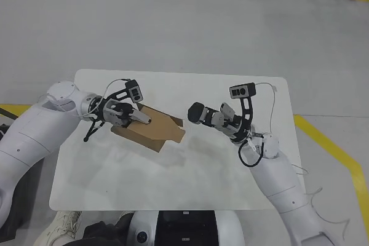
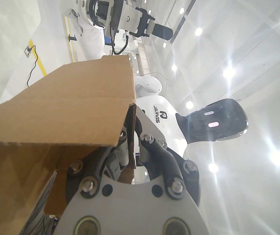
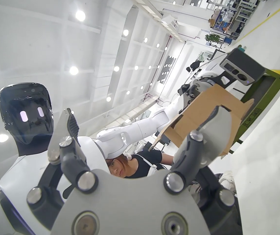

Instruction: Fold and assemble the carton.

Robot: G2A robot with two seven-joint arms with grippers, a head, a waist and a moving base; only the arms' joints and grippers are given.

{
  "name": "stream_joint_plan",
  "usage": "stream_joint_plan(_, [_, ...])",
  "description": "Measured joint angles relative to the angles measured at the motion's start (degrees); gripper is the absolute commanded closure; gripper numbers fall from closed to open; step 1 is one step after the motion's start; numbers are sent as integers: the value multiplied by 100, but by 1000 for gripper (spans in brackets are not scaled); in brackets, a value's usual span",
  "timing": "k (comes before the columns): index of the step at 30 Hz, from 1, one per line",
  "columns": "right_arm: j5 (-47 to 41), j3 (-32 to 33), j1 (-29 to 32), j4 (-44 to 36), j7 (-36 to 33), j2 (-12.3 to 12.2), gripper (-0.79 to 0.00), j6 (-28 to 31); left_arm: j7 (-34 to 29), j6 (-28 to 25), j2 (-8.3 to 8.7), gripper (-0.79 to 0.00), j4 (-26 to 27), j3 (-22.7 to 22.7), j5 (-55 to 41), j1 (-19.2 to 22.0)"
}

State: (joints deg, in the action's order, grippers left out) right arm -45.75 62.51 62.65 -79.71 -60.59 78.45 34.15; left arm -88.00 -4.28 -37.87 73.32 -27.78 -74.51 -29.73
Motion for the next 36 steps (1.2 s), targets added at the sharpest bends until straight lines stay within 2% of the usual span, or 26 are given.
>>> stream_joint_plan(7, [-23,-187,27,-114,-212,28,-785,-66,0,-87,31,0,-190,152,-233,138])
stream_joint_plan(18, [116,-566,-197,25,-179,130,-785,-107,0,-174,-59,0,-281,346,-347,255])
stream_joint_plan(27, [-45,-513,-202,18,-298,136,-785,-135,0,-202,-79,0,-430,410,-461,281])
stream_joint_plan(36, [25,-748,-365,164,-271,212,-785,-245,0,-206,-117,0,-397,484,-431,299])
